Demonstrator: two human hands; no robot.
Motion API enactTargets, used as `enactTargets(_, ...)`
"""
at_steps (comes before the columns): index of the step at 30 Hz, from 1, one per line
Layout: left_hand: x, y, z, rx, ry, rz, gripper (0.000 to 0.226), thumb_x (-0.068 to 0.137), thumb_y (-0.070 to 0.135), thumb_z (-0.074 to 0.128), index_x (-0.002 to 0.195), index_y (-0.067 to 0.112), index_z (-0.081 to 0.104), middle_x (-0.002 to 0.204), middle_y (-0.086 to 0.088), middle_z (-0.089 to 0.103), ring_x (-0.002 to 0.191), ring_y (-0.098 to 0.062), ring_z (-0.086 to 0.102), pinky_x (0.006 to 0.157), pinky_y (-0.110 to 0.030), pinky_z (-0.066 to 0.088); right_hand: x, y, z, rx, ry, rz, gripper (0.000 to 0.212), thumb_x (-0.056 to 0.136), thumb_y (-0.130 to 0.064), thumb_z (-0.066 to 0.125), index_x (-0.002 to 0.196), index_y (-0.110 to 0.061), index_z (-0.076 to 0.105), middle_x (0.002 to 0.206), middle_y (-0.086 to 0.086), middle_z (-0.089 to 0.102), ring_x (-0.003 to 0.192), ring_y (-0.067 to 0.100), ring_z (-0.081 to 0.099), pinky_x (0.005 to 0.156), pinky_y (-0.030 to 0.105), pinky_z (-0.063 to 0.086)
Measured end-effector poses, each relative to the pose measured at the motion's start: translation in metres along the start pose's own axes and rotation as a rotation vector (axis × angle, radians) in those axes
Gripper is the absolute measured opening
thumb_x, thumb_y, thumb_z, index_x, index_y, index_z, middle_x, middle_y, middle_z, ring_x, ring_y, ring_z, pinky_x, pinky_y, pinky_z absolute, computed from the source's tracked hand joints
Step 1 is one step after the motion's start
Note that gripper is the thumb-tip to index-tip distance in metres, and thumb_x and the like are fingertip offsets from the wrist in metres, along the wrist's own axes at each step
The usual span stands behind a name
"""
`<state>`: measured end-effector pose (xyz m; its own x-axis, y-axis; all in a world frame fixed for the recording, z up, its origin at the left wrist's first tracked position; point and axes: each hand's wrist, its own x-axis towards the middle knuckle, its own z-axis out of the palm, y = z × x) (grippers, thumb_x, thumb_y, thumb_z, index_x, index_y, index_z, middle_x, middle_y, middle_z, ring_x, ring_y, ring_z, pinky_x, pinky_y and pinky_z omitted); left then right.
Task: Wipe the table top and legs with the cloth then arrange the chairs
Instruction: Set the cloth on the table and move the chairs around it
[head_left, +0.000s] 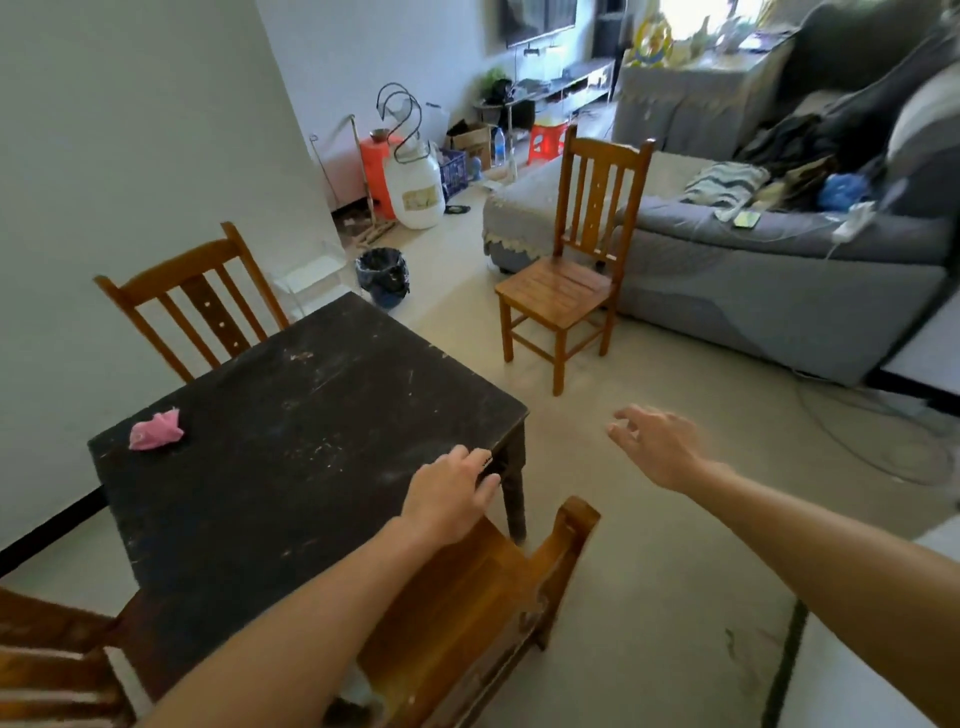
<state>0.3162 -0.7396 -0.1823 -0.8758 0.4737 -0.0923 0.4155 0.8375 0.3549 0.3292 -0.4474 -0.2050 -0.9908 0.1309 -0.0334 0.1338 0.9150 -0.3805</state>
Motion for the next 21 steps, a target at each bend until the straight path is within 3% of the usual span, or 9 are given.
enactTargets(6,0.137,0.052,0.016,0.181,0.092,0.106,0.048,0.097,0.043,0.043,0.142,0.024,0.038,0.135,-0.001,0.049,0.119,-0.018,0.05,0.101,-0.039,0.043,0.058,0.096,-0.037,-0.15,0.026,0.042,0.049,0.098,-0.055,0.04,0.135,-0.025,0.052,0.129,0.002,0.06,0.108,0.021,0.062,0.085,0.035,0.049)
enactTargets(11,0.261,0.105,0.038,0.183,0.057,0.047,0.053,0.098,0.041,0.042,0.147,0.022,0.03,0.148,-0.005,0.037,0.137,-0.021,0.035,0.11,-0.041,0.03,0.139,0.187,-0.072,-0.176,0.003,0.06,0.051,0.098,-0.056,0.039,0.138,-0.027,0.048,0.129,0.002,0.058,0.109,0.022,0.061,0.085,0.034,0.048)
enactTargets(21,0.457,0.184,0.041,0.183,0.037,-0.052,0.054,0.098,0.041,0.041,0.147,0.021,0.031,0.148,-0.006,0.037,0.136,-0.023,0.034,0.108,-0.039,0.029,0.307,0.315,-0.155,-0.23,-0.007,0.042,0.054,0.097,-0.058,0.039,0.143,-0.028,0.041,0.133,0.001,0.054,0.113,0.022,0.06,0.087,0.036,0.048)
